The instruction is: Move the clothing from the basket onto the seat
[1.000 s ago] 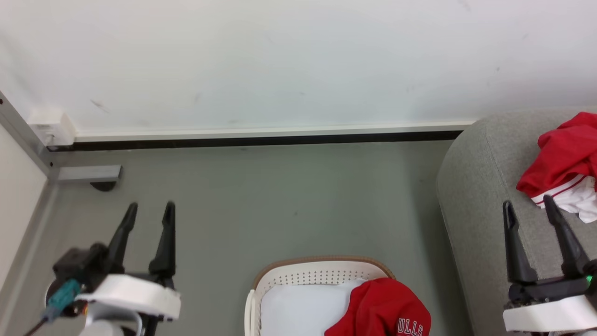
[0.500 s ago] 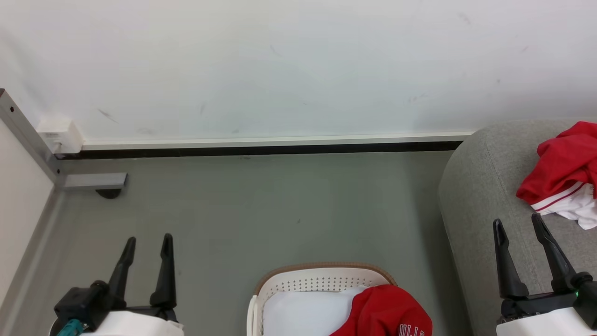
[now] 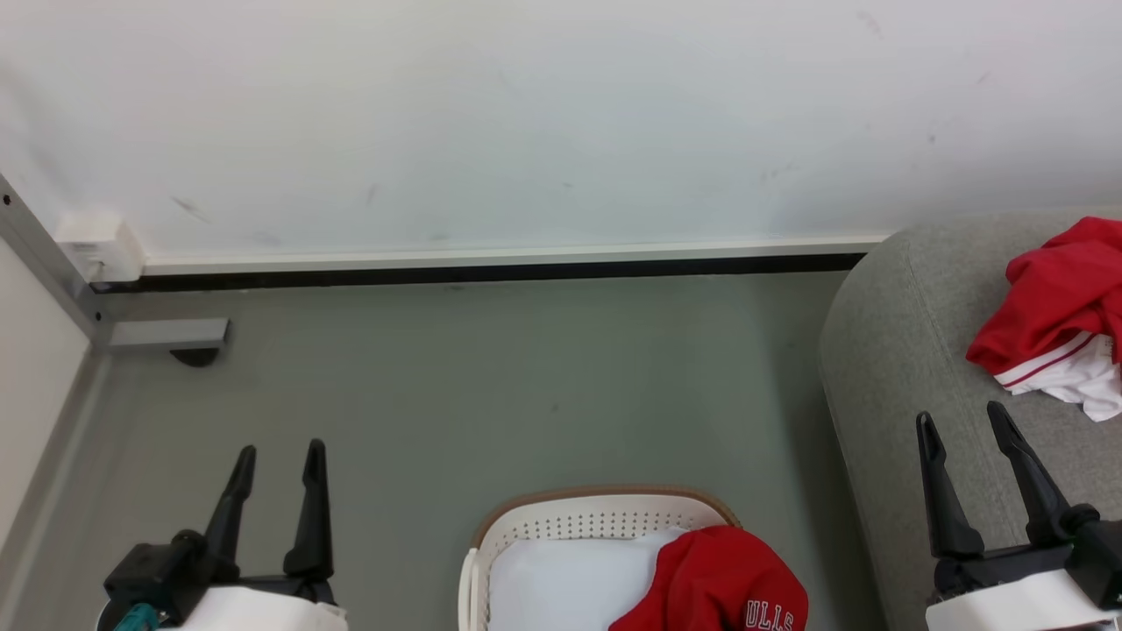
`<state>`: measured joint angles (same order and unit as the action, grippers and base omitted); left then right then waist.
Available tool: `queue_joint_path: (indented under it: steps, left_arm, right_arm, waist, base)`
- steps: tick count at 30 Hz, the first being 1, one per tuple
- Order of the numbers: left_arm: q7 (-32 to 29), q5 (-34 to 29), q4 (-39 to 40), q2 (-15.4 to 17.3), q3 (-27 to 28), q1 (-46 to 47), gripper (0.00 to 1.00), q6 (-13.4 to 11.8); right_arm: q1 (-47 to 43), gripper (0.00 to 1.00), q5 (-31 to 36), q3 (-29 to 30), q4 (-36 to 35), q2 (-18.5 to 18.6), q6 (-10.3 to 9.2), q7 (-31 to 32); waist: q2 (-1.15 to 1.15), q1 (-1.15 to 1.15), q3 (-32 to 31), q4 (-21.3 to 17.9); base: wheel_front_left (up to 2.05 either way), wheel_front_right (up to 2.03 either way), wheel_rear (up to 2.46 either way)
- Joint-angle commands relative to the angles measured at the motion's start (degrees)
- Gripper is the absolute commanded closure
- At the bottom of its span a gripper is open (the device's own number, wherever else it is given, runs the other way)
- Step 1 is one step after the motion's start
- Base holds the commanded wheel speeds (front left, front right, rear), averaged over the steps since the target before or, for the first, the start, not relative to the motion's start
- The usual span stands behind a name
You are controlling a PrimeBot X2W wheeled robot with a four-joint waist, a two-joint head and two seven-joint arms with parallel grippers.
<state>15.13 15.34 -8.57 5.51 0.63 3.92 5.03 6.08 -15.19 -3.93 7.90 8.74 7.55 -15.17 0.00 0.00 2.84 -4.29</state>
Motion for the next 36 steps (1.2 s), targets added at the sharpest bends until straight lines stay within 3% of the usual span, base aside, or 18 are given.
queue_joint_path:
  steps: [1, 9, 15, 28, 36]
  left_arm:
    - [0.0, -0.5, 0.0, -0.1, 0.2, 0.3, 0.0, 0.2]
    - [0.0, -1.3, -0.8, -0.8, -1.0, 3.2, 0.0, 1.5]
    - [0.0, -1.1, -3.9, 0.2, -5.5, 8.1, 0.0, 2.3]
    - [-3.4, 4.4, -13.7, 6.3, -21.2, 21.5, 0.0, 2.4]
    - [-8.3, 9.1, -17.3, 10.3, -36.1, 29.1, 0.0, 2.4]
  right_arm:
    - [1.2, 0.0, -0.4, -0.1, 0.4, 0.3, -0.13, 0.0]
    - [4.8, 0.0, -0.6, -0.9, 1.1, 0.8, -0.13, 0.0]
    - [9.8, 0.0, 0.4, -1.7, -0.3, 0.2, -0.13, 0.0]
    - [20.6, 0.0, 2.2, 1.6, -6.1, -2.0, -0.13, 0.0]
    - [26.0, 0.0, 3.1, 2.3, -9.5, -3.9, -0.13, 0.0]
  waist:
    - [0.0, 0.0, 0.3, -0.2]
    - [0.0, 0.0, 4.1, -1.3]
    - [0.0, 0.0, 10.1, -3.1]
    - [0.0, 0.0, 25.0, -9.4]
    - [0.0, 0.0, 33.7, -13.4]
  base:
    - [0.0, 0.0, 0.0]
    - [0.0, 0.0, 0.0]
    - [0.0, 0.0, 0.0]
    - [0.0, 0.0, 0.0]
    - [0.0, 0.0, 0.0]
